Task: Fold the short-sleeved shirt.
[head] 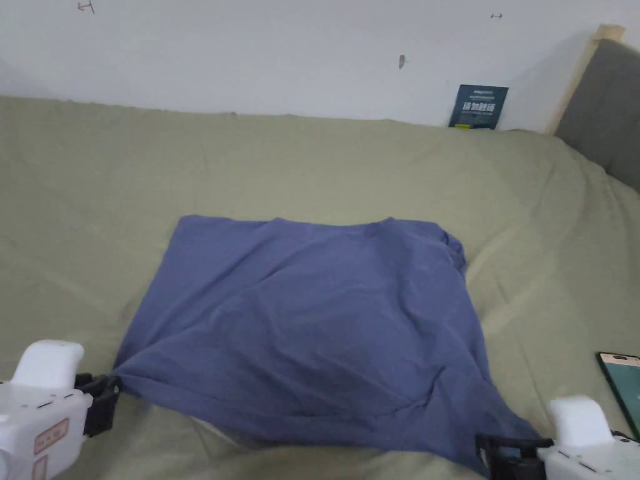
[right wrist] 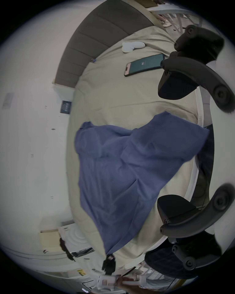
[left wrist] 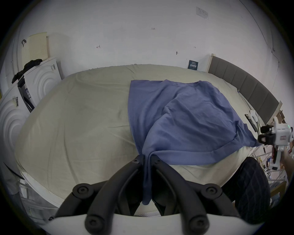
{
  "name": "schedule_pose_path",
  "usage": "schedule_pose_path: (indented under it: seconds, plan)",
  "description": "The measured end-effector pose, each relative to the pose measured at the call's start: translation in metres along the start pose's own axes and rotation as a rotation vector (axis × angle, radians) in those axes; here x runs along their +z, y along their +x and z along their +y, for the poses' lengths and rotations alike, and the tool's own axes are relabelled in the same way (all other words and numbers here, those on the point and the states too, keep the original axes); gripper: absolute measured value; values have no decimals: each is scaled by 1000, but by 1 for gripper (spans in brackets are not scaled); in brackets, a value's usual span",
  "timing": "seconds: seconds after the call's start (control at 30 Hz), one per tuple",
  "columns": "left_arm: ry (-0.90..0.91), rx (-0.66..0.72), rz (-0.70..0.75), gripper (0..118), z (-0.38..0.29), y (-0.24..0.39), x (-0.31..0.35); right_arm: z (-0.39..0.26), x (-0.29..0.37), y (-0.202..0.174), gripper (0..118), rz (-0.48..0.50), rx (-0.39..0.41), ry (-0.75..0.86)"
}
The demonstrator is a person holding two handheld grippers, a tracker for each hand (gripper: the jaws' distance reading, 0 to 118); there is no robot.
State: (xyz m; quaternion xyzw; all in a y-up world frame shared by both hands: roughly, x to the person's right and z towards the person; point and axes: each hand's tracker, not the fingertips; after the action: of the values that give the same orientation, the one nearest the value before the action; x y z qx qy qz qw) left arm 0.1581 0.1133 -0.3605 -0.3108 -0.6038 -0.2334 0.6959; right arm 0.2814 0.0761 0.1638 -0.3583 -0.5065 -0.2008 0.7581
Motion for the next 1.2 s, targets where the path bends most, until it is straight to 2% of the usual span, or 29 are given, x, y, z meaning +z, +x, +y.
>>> schedule_pose_path:
  seconds: [0.1, 0.13, 0.17, 0.23, 0.3, 0.33, 0.6, 0.67, 0.73, 0.83, 0.93, 1.03, 1.1, 1.2]
  plan:
    - [-7, -11, 1, 6, -1, 4, 0, -4, -29, -1, 118, 17, 58, -106]
    - [-10, -9, 0, 6, -3, 4, 0, -6, -35, -1, 116, 28, 53, -130]
    - [-14, 0, -3, 6, -3, 0, -3, -9, -40, -1, 103, 37, 47, -157]
    - [-20, 1, -1, 6, -5, -1, -3, -11, -39, -1, 48, 44, 18, -157]
    - [-31, -3, 2, 6, -7, -3, -3, -14, -36, 0, 28, 85, -45, -141]
    - [-34, -3, 3, 6, -8, -4, -4, -13, -34, -2, 14, 80, -68, -140]
    - [-70, -53, -10, 4, 1, -9, 9, 16, 11, 5, 10, 172, -122, -51]
    - [-93, -86, 3, 4, 10, -8, 16, 34, 20, 12, 10, 197, -144, -76]
    - [-108, -114, -1, 4, 22, -8, 19, 52, 23, 24, 10, 274, -191, -143]
    - [-138, -202, 23, 4, 48, -9, 14, 87, 26, 37, 10, 281, -164, -118]
    - [-181, -277, 18, 4, 82, -11, -3, 128, 12, 55, 10, 314, -199, -125]
    - [-188, -244, -7, 4, 117, -16, -24, 171, -5, 65, 10, 304, -218, -129]
    - [-210, -230, -12, 4, 138, -17, -47, 197, -27, 71, 10, 316, -271, -186]
    - [-251, -210, -1, 4, 161, -14, -88, 223, -66, 71, 10, 286, -295, -241]
